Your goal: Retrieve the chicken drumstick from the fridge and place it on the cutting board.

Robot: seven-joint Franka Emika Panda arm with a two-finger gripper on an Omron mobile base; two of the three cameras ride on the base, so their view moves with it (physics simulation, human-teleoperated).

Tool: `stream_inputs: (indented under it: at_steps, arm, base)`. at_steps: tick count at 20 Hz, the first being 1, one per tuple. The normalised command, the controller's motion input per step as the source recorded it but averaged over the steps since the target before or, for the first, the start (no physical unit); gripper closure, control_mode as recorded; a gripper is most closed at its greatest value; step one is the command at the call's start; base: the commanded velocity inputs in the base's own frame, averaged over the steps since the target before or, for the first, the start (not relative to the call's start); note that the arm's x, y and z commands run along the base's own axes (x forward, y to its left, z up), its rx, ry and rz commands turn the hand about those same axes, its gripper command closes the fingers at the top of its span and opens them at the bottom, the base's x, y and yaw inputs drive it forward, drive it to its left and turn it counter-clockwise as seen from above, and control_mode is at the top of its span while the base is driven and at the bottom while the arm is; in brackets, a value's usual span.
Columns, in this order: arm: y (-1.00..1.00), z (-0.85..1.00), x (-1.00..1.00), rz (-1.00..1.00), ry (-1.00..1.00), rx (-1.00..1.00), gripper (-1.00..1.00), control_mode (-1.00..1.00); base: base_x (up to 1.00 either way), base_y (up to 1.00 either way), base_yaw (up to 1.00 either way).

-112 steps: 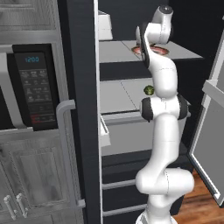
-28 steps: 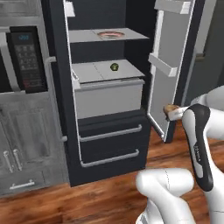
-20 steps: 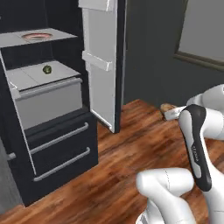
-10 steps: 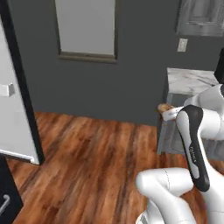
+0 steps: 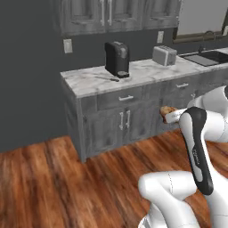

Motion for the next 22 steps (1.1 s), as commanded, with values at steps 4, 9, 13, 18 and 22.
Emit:
stream_inputs:
  at_steps: [4, 9, 13, 18, 22]
  arm:
    - [0.0, 0.0, 0.0, 0.0, 0.0, 0.0, 1.0, 1.0]
    - [0.0, 0.0, 0.0, 0.0, 0.0, 0.0, 1.0, 1.0]
    - [0.0, 0.0, 0.0, 0.0, 0.0, 0.0, 1.0, 1.0]
    - [0.0, 0.0, 0.0, 0.0, 0.0, 0.0, 1.0, 1.0]
    - [0.0, 0.0, 0.0, 0.0, 0.0, 0.0, 1.0, 1.0]
  base:
    - [0.0, 0.0, -0.92]
    - [0.13, 0.13, -0.79]
    - [0.59, 0.27, -0.18]
    - [1.0, 0.17, -0.15]
    - [1.0, 0.18, -0.15]
